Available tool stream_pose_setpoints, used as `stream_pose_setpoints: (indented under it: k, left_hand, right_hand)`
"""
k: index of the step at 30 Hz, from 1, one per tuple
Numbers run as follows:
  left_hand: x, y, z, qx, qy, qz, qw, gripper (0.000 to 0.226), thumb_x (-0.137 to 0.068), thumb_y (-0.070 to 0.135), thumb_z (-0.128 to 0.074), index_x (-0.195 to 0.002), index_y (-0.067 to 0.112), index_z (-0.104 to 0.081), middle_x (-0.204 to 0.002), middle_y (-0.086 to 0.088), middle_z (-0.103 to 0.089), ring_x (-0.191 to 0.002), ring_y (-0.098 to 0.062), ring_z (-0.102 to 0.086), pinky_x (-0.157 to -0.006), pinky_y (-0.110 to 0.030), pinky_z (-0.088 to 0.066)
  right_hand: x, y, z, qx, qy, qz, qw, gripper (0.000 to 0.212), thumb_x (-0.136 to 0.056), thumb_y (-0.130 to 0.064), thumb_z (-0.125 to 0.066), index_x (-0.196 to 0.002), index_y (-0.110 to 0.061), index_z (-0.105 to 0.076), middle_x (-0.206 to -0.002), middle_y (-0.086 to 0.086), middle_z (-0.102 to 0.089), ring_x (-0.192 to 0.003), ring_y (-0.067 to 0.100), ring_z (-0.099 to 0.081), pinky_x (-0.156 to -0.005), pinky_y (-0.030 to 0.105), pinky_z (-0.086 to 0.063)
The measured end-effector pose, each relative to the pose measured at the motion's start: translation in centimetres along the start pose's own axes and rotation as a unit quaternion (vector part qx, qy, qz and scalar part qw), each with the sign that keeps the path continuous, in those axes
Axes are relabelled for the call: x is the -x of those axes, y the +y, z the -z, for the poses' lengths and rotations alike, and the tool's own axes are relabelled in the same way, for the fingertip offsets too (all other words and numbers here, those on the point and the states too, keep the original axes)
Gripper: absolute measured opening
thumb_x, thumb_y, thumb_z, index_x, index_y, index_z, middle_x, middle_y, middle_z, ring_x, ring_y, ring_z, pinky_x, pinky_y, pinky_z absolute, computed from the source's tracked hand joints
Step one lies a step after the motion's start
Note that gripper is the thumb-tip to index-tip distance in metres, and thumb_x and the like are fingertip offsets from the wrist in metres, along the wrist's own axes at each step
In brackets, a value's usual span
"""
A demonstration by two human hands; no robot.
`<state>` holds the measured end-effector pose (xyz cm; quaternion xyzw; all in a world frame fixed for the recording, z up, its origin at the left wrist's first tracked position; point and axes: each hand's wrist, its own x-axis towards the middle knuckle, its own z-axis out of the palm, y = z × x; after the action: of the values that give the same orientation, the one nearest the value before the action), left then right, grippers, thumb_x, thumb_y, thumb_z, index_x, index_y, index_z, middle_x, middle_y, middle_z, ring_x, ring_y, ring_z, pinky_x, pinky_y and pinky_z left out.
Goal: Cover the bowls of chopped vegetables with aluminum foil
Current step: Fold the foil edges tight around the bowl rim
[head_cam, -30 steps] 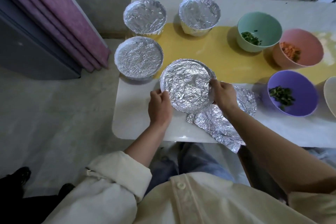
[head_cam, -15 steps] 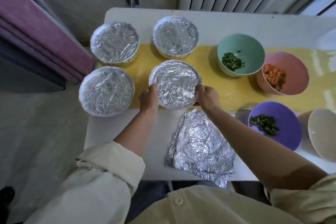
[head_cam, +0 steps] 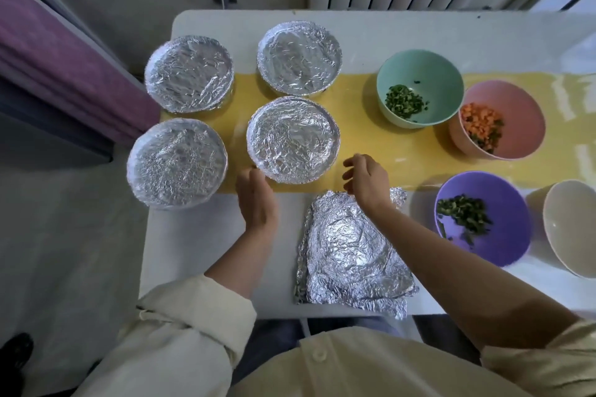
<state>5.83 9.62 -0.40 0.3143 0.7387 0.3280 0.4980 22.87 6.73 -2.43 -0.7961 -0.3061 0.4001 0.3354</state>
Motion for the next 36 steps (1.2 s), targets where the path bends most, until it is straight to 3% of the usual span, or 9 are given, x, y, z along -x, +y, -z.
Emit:
stream_pose_setpoints:
  k: [3,6,10,14,21,26,31,33,36]
  left_hand:
    - [0.5,-3.1,0.5,-0.057,-0.039,0.032,0.997,0.029,-0.072,0.037,-0.032,-0.074,0.023,-0.057,-0.083,-0.002,-0.065,-0.083,-0.025,-0.057,-0.086,-0.047,-0.051]
    - [1.4,-5.1,0.1,-0.220,-0.161,0.031,0.962,0.034,-0.076,0.036,-0.037,-0.072,0.011,-0.060,-0.081,-0.015,-0.066,-0.079,-0.030,-0.060,-0.077,-0.041,-0.050]
    - [3.1,-5.8,-0.8,-0.271,-0.229,0.015,0.935,0.037,-0.091,0.034,-0.047,-0.059,0.019,-0.039,-0.056,-0.005,-0.036,-0.058,-0.021,-0.035,-0.062,-0.032,-0.025]
    - [3.7,-7.0,-1.6,-0.239,-0.224,0.067,0.942,0.030,-0.090,0.026,-0.064,-0.065,0.016,-0.052,-0.064,-0.002,-0.048,-0.061,-0.018,-0.042,-0.061,-0.029,-0.031]
    - [3.4,-7.2,-1.8,-0.151,-0.143,-0.027,0.978,0.017,-0.090,0.013,-0.067,-0.102,0.007,-0.056,-0.086,-0.005,-0.057,-0.077,-0.020,-0.050,-0.065,-0.028,-0.037]
    - [2.5,-7.2,-0.7,-0.201,-0.152,-0.036,0.967,0.025,-0.089,0.016,-0.069,-0.107,0.007,-0.054,-0.094,-0.008,-0.057,-0.089,-0.027,-0.056,-0.074,-0.031,-0.042]
    - [4.3,-7.3,1.1,-0.329,-0.108,-0.284,0.894,0.050,-0.085,0.004,-0.064,-0.133,0.012,-0.051,-0.134,-0.015,-0.048,-0.123,-0.031,-0.045,-0.088,-0.038,-0.043]
    - [4.3,-7.5,1.3,-0.388,-0.231,-0.369,0.812,0.050,-0.090,0.007,-0.060,-0.138,0.016,-0.052,-0.144,-0.010,-0.046,-0.131,-0.030,-0.041,-0.097,-0.040,-0.041]
    - [3.9,-8.1,1.6,-0.544,-0.355,-0.341,0.679,0.047,-0.100,0.024,-0.049,-0.147,0.020,-0.044,-0.162,-0.001,-0.026,-0.147,-0.024,-0.021,-0.113,-0.040,-0.031]
  right_hand:
    - [1.7,2.7,1.1,0.089,-0.018,0.015,0.996,0.015,-0.098,-0.018,-0.045,-0.095,-0.017,-0.060,-0.087,0.008,-0.068,-0.076,0.029,-0.065,-0.070,0.046,-0.056]
    - [4.0,5.4,2.0,0.172,-0.014,0.045,0.984,0.022,-0.093,-0.011,-0.053,-0.113,-0.011,-0.062,-0.103,0.009,-0.070,-0.084,0.024,-0.065,-0.070,0.034,-0.052]
    - [6.1,7.5,2.3,0.220,-0.040,0.088,0.971,0.036,-0.095,-0.012,-0.056,-0.129,-0.005,-0.057,-0.121,0.013,-0.064,-0.106,0.028,-0.059,-0.088,0.027,-0.041]
    - [6.9,7.8,1.8,0.161,-0.072,0.070,0.982,0.045,-0.091,-0.011,-0.057,-0.136,-0.006,-0.051,-0.124,0.015,-0.061,-0.100,0.030,-0.063,-0.091,0.049,-0.051]
    - [7.0,8.0,2.3,0.164,-0.059,0.131,0.976,0.047,-0.092,-0.014,-0.058,-0.138,-0.010,-0.050,-0.132,0.010,-0.056,-0.108,0.021,-0.053,-0.086,0.025,-0.036]
    - [6.6,9.3,2.5,0.237,-0.027,0.130,0.963,0.040,-0.089,-0.014,-0.060,-0.128,-0.006,-0.059,-0.140,0.015,-0.050,-0.133,0.031,-0.043,-0.105,0.038,-0.035]
    - [7.2,10.7,2.3,0.311,-0.111,0.092,0.939,0.044,-0.091,-0.019,-0.060,-0.134,-0.015,-0.056,-0.161,0.008,-0.017,-0.149,0.026,-0.010,-0.115,0.049,-0.026]
    - [7.1,10.8,2.3,0.303,-0.117,0.096,0.941,0.043,-0.091,-0.019,-0.060,-0.134,-0.015,-0.055,-0.161,0.011,-0.015,-0.149,0.029,-0.009,-0.115,0.051,-0.024]
    - [7.1,10.4,2.7,0.300,-0.136,0.097,0.939,0.039,-0.091,-0.021,-0.062,-0.129,-0.011,-0.058,-0.158,0.014,-0.023,-0.149,0.029,-0.014,-0.117,0.046,-0.022]
